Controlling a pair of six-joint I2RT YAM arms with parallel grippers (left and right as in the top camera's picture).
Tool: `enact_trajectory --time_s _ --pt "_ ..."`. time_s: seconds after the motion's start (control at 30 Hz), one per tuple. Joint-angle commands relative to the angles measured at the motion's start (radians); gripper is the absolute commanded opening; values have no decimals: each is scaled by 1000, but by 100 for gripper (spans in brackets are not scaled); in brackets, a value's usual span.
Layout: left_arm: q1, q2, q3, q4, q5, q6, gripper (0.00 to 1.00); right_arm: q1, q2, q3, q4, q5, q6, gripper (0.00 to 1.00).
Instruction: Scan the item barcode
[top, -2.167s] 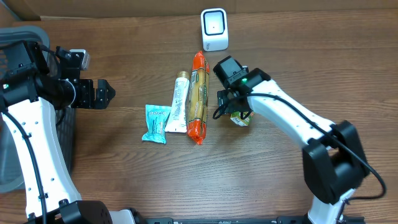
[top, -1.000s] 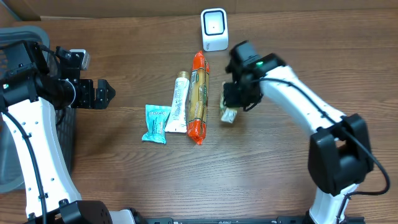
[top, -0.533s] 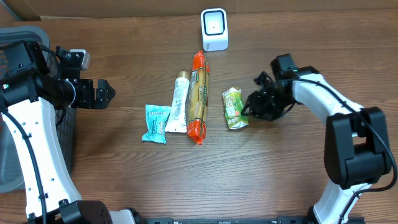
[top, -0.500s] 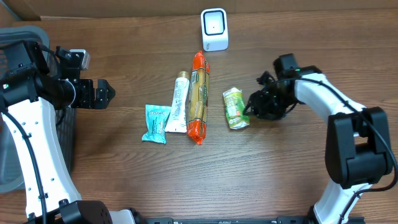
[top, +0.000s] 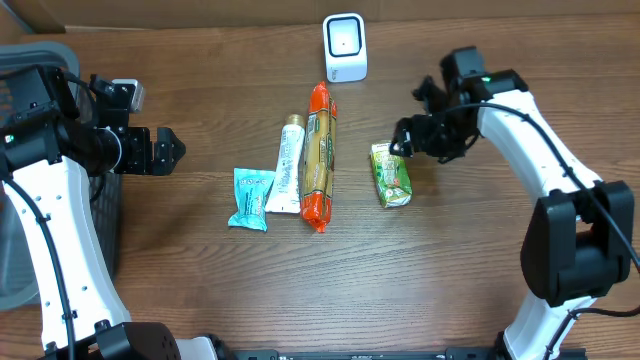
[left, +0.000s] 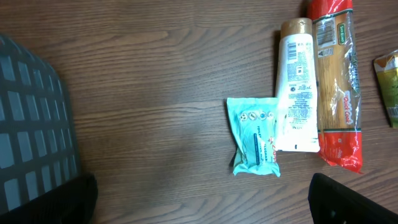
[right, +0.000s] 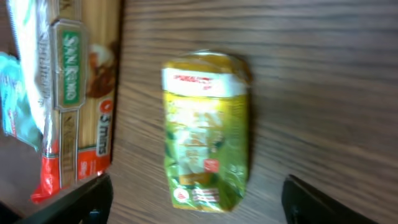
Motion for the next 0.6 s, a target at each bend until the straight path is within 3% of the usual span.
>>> enact_trajectory --time_s 0.0,0.57 --pt "-1 6 -1 1 12 23 99 15 -12 -10 23 25 -48 88" --pt "-1 6 -1 1 12 23 100 -38 145 -31 84 -86 -184 82"
